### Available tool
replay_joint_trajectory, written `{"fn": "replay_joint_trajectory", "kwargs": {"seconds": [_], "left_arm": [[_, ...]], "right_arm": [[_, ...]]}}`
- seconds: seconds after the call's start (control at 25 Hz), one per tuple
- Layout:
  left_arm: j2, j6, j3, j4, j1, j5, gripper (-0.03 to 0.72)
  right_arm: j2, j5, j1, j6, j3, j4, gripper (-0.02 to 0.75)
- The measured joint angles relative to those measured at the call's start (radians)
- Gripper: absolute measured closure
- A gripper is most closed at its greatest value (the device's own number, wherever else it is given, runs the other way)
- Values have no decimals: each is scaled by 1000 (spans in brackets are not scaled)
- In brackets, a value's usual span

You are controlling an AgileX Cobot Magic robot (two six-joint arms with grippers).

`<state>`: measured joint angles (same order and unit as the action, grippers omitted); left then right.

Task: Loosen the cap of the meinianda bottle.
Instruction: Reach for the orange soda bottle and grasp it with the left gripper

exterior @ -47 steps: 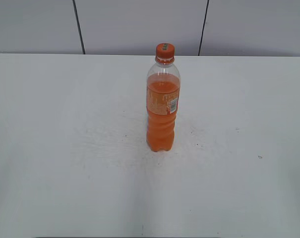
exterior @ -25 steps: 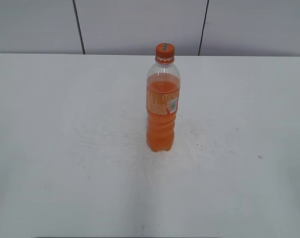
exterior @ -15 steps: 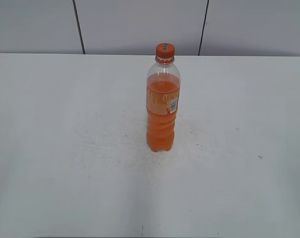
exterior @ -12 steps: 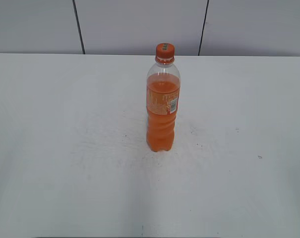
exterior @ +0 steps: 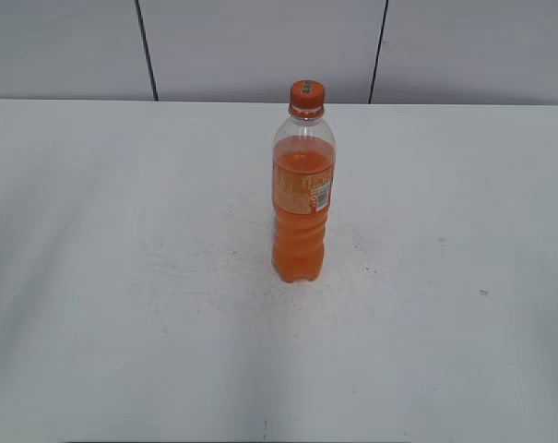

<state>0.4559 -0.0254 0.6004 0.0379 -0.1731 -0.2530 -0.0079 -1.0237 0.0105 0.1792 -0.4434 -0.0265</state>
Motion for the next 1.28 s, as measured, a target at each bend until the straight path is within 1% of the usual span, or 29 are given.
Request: {"fn": "replay_joint_trajectory", "kwargs": {"seconds": [0.24, 0.32, 0.4, 0.44, 0.48, 0.56, 0.64, 0.68, 0.76, 0.84, 0.92, 1.0, 1.12, 1.2, 1.28], "left_arm": [[336, 4, -18, 102, -92, 313, 218], [453, 43, -44, 146, -110, 431, 218], [547, 139, -75, 234, -115, 557, 218], [594, 197, -97, 285, -114, 649, 218], [643, 246, -110, 329, -108, 713, 218], [738, 357, -126, 456, -91, 834, 218], [835, 436, -130, 575, -61, 944, 218], [888, 457, -132, 622, -50, 987, 218], [973, 477, -134, 676, -26, 1086, 218], [1051, 482, -135, 753, 3, 1181, 218], [1119, 484, -127, 868, 37, 1281, 218], [1197, 484, -109, 982, 56, 1366, 218], [1314, 484, -46, 1086, 61, 1438, 218], [1371, 486, 16, 1156, 59, 1446, 218], [1427, 486, 77, 1204, 46, 1448, 200]], "right_arm": [[0, 0, 0, 0, 0, 0, 214], [0, 0, 0, 0, 0, 0, 214], [0, 0, 0, 0, 0, 0, 214], [0, 0, 0, 0, 0, 0, 214], [0, 0, 0, 0, 0, 0, 214], [0, 0, 0, 0, 0, 0, 214], [0, 0, 0, 0, 0, 0, 214], [0, 0, 0, 0, 0, 0, 214], [0, 0, 0, 0, 0, 0, 214], [0, 0, 0, 0, 0, 0, 214], [0, 0, 0, 0, 0, 0, 214], [0, 0, 0, 0, 0, 0, 214], [0, 0, 0, 0, 0, 0, 214], [0, 0, 0, 0, 0, 0, 214], [0, 0, 0, 0, 0, 0, 214]]}}
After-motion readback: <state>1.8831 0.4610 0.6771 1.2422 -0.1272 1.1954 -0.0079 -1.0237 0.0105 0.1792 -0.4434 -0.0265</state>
